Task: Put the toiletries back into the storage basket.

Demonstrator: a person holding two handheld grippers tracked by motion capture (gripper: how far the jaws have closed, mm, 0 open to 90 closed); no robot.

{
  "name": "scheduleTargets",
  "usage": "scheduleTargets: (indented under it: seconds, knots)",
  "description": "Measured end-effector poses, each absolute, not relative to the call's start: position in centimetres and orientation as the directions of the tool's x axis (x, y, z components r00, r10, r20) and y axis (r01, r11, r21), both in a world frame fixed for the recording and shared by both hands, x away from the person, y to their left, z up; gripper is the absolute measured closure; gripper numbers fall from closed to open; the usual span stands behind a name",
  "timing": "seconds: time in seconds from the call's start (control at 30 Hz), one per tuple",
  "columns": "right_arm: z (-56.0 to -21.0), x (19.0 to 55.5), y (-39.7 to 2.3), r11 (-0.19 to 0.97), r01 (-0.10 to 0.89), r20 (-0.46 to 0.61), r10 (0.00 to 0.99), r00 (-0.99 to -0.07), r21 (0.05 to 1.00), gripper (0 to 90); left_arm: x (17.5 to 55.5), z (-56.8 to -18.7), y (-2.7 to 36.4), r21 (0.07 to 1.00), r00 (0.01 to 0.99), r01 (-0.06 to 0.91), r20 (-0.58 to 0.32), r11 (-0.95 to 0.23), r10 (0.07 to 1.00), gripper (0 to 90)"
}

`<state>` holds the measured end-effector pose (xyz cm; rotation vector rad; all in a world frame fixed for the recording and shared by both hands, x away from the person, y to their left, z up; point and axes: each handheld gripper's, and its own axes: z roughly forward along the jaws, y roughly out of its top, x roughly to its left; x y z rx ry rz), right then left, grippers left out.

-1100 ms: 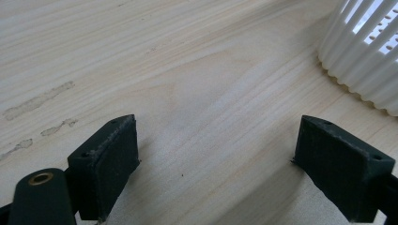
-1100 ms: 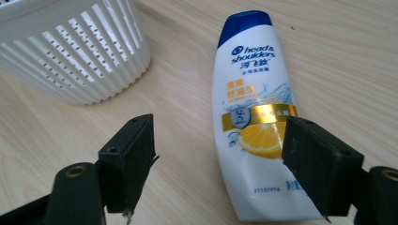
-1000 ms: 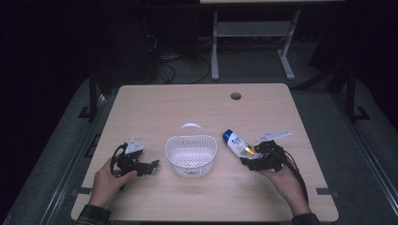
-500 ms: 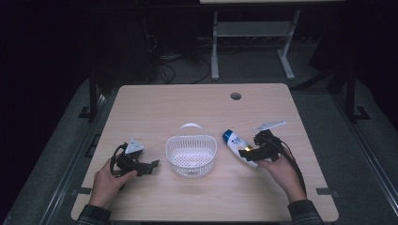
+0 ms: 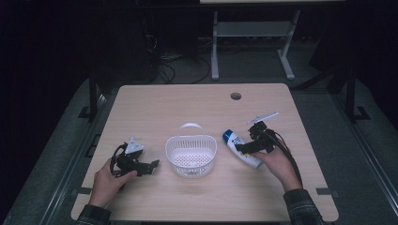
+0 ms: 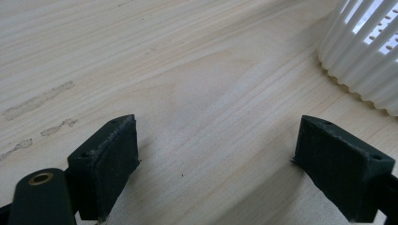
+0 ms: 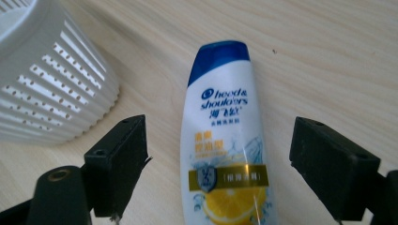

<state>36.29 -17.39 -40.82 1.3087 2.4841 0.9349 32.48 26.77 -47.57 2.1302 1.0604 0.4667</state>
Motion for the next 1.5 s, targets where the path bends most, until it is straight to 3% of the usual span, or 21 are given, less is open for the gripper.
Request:
scheduleTargets:
  seconds: [0.67,1.5]
  knots:
    - [-41.1,40.3,-14.7,0.491,0.689,0.103,0.771,-0.629,0.534,18.3,32.5,-47.6,26.8,0.725,0.602,0.546,0.011,-0.421,0.799,12.9]
    - [-44.7,42.4,-13.4,0.532,0.725,0.115,0.767,-0.632,0.437,18.4,32.5,-47.6,26.8,0.724,0.604,0.545,0.010,-0.422,0.797,12.9]
